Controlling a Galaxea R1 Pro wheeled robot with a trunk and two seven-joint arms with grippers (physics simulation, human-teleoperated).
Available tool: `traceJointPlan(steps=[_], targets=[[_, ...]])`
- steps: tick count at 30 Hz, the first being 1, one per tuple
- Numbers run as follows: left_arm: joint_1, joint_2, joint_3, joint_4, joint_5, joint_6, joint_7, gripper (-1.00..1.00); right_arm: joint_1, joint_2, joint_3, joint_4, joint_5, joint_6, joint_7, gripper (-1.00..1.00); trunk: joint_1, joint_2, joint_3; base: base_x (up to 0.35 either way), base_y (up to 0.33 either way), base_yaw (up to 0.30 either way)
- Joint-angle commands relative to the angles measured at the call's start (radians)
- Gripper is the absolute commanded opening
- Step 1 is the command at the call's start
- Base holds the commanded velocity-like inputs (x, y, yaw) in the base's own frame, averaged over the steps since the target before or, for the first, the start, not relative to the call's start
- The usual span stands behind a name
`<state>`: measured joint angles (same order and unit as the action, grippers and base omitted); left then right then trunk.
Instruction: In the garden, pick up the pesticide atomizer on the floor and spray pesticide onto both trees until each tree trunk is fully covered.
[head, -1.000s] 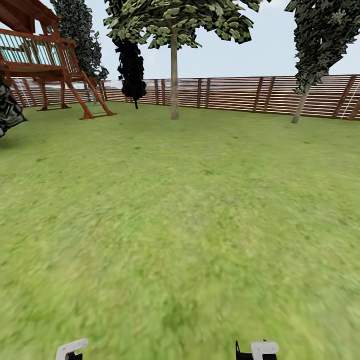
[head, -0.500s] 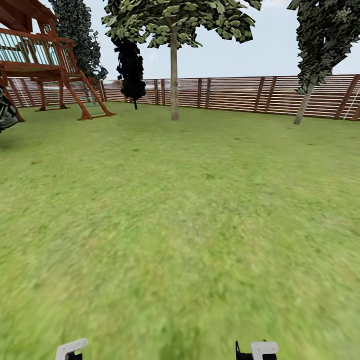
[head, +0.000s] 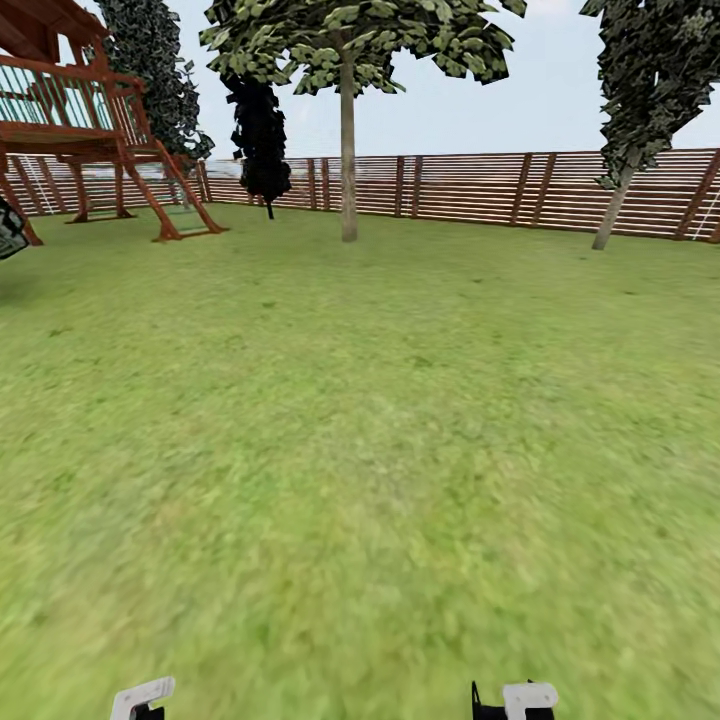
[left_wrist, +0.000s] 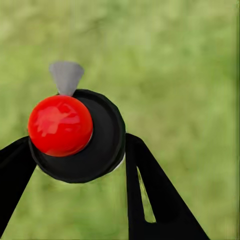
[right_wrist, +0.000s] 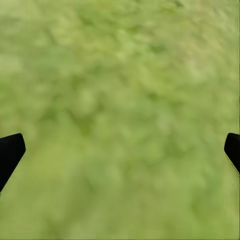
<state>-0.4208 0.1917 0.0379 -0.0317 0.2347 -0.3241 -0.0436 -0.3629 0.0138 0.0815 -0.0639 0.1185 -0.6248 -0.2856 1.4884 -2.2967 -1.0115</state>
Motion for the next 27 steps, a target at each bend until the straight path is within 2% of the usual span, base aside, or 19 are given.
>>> traceJointPlan(steps=[1,27], targets=[[0.0,0.0,0.004,0.001,0.005,-0.003,-0.005,-1.0,-0.001,0.0,0.007,0.001,0.005,0.0,-0.01,1.0,0.0,0.0,-0.001,0.339,0.0,0.0],[0.0,0.0,0.004,0.001,0.005,-0.003,-0.005,-1.0,-0.001,0.002,0.008,0.001,0.004,0.0,-0.01,1.0,0.0,0.0,-0.001,0.339,0.0,0.0]])
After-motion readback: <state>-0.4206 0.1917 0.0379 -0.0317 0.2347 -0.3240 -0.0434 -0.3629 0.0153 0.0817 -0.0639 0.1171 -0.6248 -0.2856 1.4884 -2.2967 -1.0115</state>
